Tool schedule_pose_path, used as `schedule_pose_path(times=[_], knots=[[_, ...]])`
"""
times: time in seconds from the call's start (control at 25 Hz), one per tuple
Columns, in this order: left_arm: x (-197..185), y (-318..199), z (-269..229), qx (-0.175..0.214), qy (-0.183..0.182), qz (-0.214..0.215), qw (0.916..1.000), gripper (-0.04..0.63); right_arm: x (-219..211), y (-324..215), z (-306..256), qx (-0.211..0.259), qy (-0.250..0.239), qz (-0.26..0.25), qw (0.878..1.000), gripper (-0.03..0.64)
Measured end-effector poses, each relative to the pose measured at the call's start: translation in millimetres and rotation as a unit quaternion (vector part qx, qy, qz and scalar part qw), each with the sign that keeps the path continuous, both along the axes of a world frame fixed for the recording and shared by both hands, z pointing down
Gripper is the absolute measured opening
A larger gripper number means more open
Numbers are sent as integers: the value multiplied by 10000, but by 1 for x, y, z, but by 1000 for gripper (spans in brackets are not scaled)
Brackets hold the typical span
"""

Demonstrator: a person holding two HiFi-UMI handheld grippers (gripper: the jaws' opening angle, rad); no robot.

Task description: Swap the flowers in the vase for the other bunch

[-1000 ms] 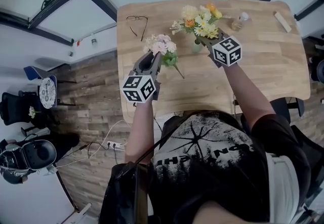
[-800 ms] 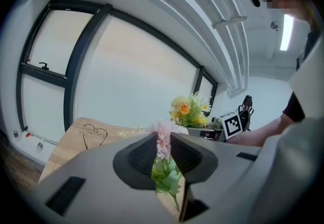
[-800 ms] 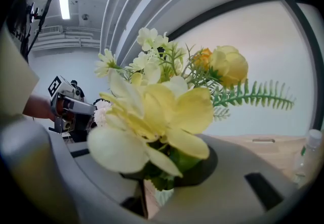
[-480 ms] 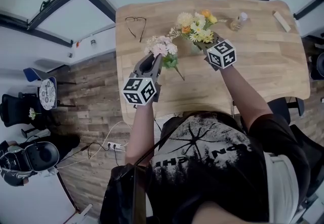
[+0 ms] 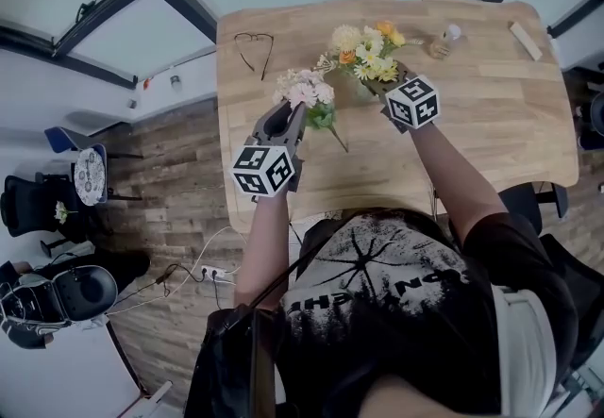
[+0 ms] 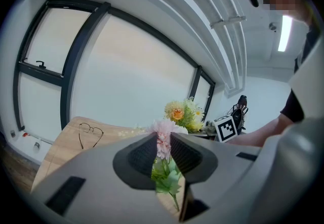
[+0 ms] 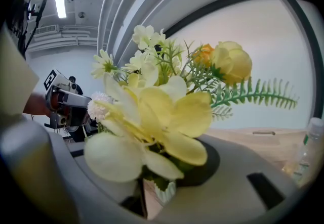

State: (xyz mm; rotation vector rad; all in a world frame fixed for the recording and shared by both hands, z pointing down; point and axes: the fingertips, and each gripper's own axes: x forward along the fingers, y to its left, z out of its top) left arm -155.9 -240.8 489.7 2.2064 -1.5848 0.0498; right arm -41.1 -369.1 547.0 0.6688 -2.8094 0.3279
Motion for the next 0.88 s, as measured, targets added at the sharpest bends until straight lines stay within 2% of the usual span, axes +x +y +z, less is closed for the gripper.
schedule_pose_path(times=[0.24,0.48,0.88], knots=[[1,0,-1,0,-13,36,10000,92,0,-2,4,-174,48,28,9998,142],[2,-1,-4,20,-33,75,10000,92,5,-3,15,-380,262,161,9988,248],[6,-7,-10,115,-23,163,9998,92,18,-5,19,-629,530,333,9961,273]])
